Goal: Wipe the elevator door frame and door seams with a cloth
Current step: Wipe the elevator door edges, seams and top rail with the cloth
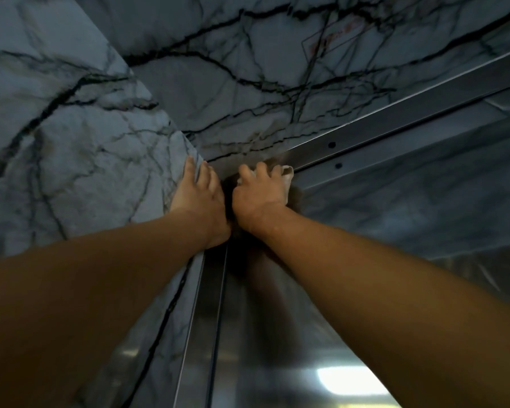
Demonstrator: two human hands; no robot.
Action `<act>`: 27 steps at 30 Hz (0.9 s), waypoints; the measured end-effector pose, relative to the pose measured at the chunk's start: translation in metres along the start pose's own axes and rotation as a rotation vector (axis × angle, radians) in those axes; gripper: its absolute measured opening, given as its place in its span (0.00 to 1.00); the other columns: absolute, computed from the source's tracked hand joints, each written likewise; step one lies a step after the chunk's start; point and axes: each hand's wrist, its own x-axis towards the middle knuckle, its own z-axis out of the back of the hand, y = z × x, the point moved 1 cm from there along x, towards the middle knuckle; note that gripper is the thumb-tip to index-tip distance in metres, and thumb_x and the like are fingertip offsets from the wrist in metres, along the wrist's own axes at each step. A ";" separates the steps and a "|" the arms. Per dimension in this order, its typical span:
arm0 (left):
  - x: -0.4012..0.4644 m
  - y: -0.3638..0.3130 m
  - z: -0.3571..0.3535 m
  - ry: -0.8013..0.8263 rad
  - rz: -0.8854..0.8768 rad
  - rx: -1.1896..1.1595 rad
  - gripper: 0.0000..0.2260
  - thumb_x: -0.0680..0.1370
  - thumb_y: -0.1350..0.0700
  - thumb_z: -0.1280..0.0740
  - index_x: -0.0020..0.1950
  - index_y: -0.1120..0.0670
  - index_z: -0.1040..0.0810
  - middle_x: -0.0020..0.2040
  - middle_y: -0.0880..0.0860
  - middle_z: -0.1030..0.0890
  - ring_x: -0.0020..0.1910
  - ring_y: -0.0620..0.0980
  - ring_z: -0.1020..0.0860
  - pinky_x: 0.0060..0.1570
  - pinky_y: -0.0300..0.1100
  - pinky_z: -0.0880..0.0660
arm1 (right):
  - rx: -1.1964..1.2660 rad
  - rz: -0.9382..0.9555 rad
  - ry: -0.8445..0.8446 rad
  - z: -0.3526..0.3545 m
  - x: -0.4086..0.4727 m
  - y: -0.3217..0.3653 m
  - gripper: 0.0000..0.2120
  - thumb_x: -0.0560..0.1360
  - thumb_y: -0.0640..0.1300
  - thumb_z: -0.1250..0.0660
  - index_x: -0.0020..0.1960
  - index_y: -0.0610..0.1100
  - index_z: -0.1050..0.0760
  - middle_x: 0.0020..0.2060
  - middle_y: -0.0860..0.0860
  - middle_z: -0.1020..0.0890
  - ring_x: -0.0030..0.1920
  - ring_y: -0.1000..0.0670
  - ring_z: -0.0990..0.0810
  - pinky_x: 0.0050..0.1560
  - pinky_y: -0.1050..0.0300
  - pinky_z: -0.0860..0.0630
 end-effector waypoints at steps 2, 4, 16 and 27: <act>-0.001 0.000 0.000 -0.001 0.011 -0.004 0.38 0.80 0.36 0.58 0.81 0.60 0.55 0.81 0.64 0.54 0.80 0.65 0.58 0.73 0.69 0.61 | -0.020 -0.020 0.011 0.005 -0.003 -0.012 0.17 0.80 0.52 0.45 0.66 0.52 0.25 0.70 0.47 0.37 0.68 0.38 0.40 0.67 0.33 0.43; -0.004 -0.002 0.002 0.015 0.025 -0.005 0.38 0.80 0.36 0.58 0.81 0.60 0.55 0.81 0.64 0.54 0.80 0.65 0.58 0.73 0.69 0.61 | -0.040 -0.036 0.018 0.010 -0.007 -0.027 0.18 0.79 0.53 0.43 0.65 0.51 0.25 0.69 0.46 0.36 0.66 0.38 0.38 0.66 0.34 0.41; -0.008 -0.081 0.045 -0.031 0.205 -0.944 0.29 0.81 0.43 0.50 0.74 0.62 0.36 0.75 0.65 0.36 0.76 0.64 0.41 0.75 0.63 0.47 | -0.136 -0.040 -0.077 0.028 -0.036 -0.117 0.17 0.77 0.51 0.43 0.62 0.49 0.23 0.68 0.46 0.37 0.65 0.39 0.37 0.60 0.39 0.36; 0.012 -0.136 0.148 -0.104 0.321 -1.516 0.29 0.76 0.41 0.55 0.63 0.57 0.26 0.67 0.62 0.27 0.67 0.62 0.31 0.68 0.61 0.35 | -0.205 -0.011 -0.122 0.045 -0.061 -0.205 0.16 0.78 0.53 0.41 0.63 0.50 0.24 0.70 0.47 0.38 0.67 0.40 0.38 0.62 0.39 0.36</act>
